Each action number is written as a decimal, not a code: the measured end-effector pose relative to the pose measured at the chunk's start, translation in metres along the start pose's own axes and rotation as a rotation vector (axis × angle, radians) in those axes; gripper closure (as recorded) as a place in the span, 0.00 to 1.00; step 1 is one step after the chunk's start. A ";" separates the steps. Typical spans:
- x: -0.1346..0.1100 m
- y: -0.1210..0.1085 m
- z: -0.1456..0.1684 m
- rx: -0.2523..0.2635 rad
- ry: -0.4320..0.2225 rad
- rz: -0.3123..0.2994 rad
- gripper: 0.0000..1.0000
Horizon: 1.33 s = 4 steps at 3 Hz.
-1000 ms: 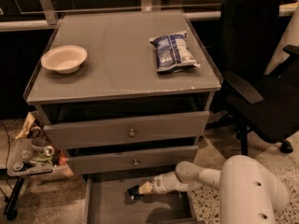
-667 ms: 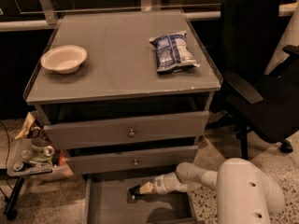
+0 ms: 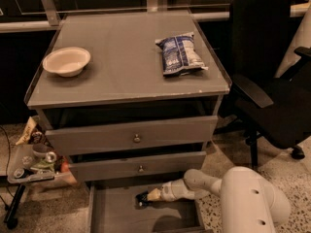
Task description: Place rxbar blueberry into bottom drawer
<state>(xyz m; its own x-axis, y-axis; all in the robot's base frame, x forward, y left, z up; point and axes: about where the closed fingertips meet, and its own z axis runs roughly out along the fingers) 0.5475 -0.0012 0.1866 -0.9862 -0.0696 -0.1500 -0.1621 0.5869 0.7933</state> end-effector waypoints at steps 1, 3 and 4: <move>0.000 0.000 0.000 0.000 0.000 0.000 0.81; 0.000 0.000 0.000 0.000 0.000 0.000 0.35; 0.000 0.000 0.000 0.000 0.000 0.000 0.12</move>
Offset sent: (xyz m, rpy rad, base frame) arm 0.0002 0.0000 0.0000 0.0000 -0.0002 -0.0002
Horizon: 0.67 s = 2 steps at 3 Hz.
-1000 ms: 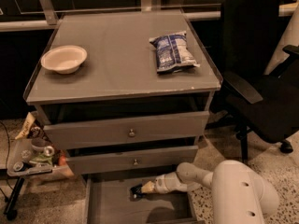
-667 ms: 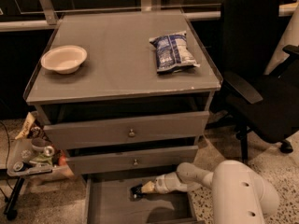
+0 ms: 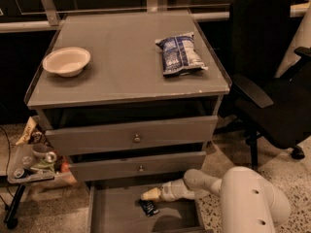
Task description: Place rxbar blueberry into bottom drawer
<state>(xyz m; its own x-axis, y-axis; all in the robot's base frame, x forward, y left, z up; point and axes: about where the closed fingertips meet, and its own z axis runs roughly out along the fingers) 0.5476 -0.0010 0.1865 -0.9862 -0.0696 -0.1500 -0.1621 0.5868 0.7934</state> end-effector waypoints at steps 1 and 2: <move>0.000 0.000 0.000 0.000 0.000 0.000 0.00; 0.000 0.000 0.000 0.000 0.000 0.000 0.00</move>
Offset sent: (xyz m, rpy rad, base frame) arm 0.0000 0.0000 0.0000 0.0000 0.0000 0.0000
